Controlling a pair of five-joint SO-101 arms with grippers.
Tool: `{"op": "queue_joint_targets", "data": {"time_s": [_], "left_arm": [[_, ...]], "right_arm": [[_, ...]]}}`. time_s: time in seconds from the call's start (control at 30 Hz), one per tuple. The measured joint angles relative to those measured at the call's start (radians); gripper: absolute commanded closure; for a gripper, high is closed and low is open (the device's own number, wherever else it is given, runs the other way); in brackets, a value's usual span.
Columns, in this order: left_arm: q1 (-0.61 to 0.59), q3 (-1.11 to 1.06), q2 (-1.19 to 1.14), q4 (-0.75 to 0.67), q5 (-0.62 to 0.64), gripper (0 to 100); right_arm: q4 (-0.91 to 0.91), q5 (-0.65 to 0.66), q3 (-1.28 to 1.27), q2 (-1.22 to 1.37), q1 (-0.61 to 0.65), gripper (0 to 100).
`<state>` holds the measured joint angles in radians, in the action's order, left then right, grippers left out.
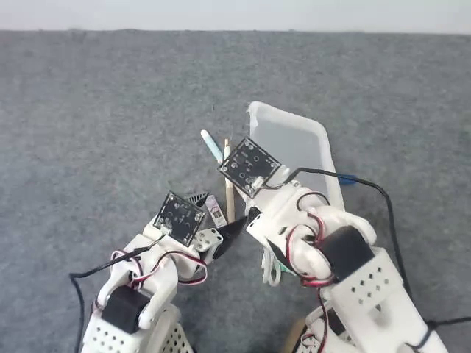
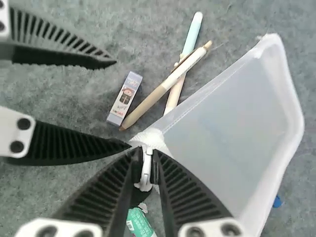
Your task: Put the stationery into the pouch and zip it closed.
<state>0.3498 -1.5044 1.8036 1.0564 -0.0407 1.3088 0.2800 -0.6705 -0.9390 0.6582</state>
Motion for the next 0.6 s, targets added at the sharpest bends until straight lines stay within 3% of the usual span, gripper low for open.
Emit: {"op": "queue_joint_targets", "data": {"time_s": [0.6], "left_arm": [[0.041,-0.061,0.0,-0.106,0.028,72]], "right_arm": [[0.0,-0.009,0.0,-0.012,0.055,99.3]]}}
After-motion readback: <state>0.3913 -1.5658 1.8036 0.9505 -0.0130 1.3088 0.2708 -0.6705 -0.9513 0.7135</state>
